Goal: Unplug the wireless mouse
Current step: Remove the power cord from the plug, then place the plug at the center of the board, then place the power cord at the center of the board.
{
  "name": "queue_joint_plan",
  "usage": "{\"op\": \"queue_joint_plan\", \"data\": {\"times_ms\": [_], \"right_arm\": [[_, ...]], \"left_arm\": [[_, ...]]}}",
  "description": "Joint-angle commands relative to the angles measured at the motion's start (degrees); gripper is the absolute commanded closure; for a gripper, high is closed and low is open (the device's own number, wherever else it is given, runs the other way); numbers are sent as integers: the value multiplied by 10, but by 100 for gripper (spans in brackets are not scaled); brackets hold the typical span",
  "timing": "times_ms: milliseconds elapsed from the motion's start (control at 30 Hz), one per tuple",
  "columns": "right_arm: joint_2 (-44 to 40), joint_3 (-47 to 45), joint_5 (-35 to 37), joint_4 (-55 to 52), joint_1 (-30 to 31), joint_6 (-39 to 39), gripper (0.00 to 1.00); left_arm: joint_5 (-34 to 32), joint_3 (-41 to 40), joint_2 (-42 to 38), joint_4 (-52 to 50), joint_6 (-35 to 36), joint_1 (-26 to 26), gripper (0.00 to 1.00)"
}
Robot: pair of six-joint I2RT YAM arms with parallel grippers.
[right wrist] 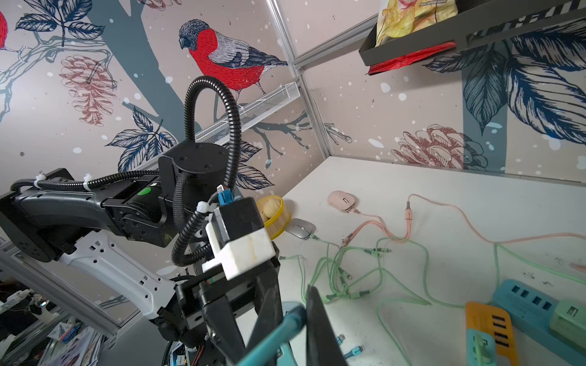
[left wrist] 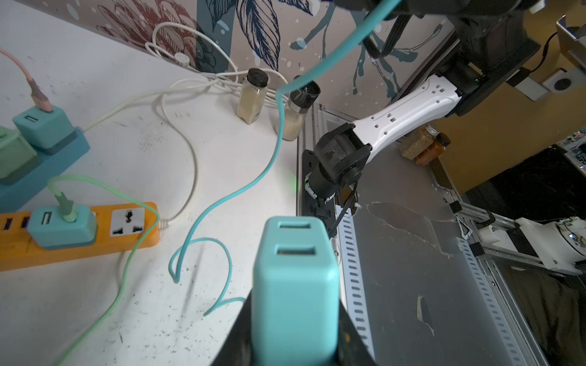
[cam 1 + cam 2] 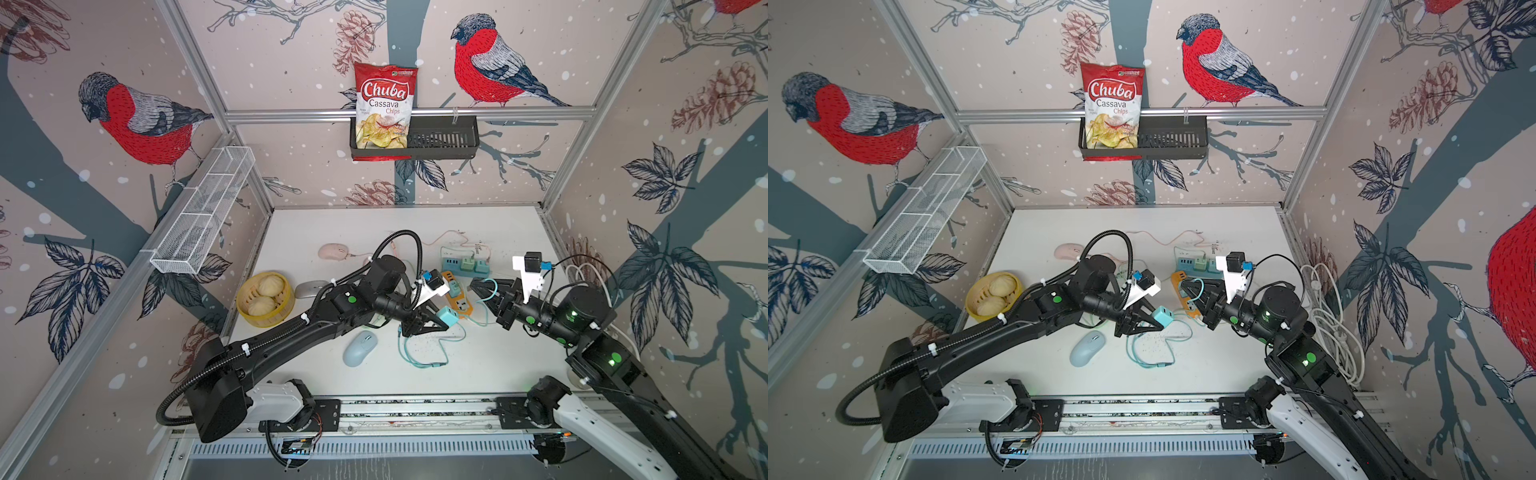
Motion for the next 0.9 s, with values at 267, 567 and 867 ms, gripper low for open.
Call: {"op": "queue_joint_plan", "data": {"times_ms": [267,567,867], "right_arm": [[55,-47,12,-18,5,9,100],[100,-210,71,85,139,132,100],[212,-257,178,132,216,220,99]], "left_arm": [[-227,19,-2,-202,9,0,100],[-310,-1,62,-291,-83,-23,100],[-283,6,188,-294,-88,-23,100]]}}
